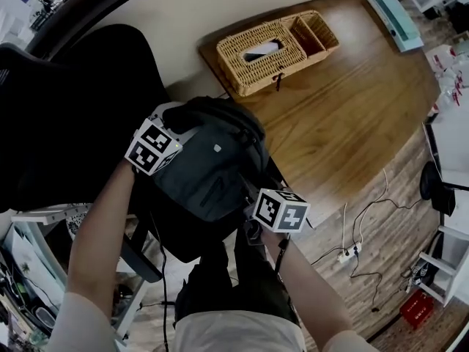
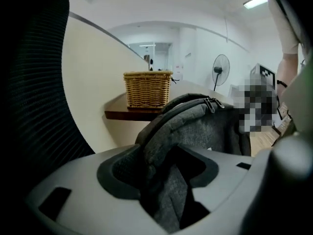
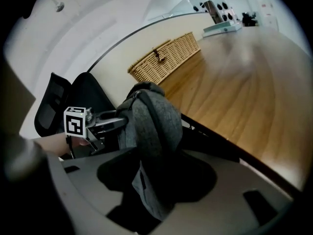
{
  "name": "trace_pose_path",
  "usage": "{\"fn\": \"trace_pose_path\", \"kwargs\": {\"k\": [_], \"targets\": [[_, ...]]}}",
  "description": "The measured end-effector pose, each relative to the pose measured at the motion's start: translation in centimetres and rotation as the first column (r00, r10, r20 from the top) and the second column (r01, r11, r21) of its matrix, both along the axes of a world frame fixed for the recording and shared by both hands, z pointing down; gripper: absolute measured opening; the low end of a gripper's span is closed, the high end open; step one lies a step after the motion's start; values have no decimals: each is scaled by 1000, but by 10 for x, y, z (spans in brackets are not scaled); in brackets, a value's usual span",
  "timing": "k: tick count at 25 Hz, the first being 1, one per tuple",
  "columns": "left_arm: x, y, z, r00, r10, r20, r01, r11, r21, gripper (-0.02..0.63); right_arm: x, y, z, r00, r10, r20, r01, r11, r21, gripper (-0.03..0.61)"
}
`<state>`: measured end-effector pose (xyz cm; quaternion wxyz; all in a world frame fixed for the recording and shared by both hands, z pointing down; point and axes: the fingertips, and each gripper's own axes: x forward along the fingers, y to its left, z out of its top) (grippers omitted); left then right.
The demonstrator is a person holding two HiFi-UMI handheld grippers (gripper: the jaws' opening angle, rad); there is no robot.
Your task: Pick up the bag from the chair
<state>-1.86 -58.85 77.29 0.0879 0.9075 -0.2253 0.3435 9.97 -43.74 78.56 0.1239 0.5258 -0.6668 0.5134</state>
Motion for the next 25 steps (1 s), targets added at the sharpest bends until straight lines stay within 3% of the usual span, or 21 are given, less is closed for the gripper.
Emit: {"fn": "trace_pose_path", "kwargs": {"k": [3,6,9,13,19,25], "targets": [[-5,9,-11,1000,12,-3,-12,1000,8,167,-3,7,-2,999,-10,46,10,1000,-7,144],[-17,26,-25,1000,-7,-5,7,1000,25,135,-17,18,-13,993,-51,102,51,999,1,98],[-42,48,-46,992,-107,-59,108,994,17,118,-38,31,-32,981,-139,132,134,990,45,84],[-89,90,-83,960,-242,-138,248,968,30,100,-67,47,-70,956,-274,106,261,958,122,78],[-130,136,-164,889,-397,-229,425,901,87,94,-85,54,-146,888,-459,12,444,866,232,78],[-156,174,-271,808,-503,-308,564,810,158,95,-97,52,-253,797,-588,-138,593,716,369,77]]}}
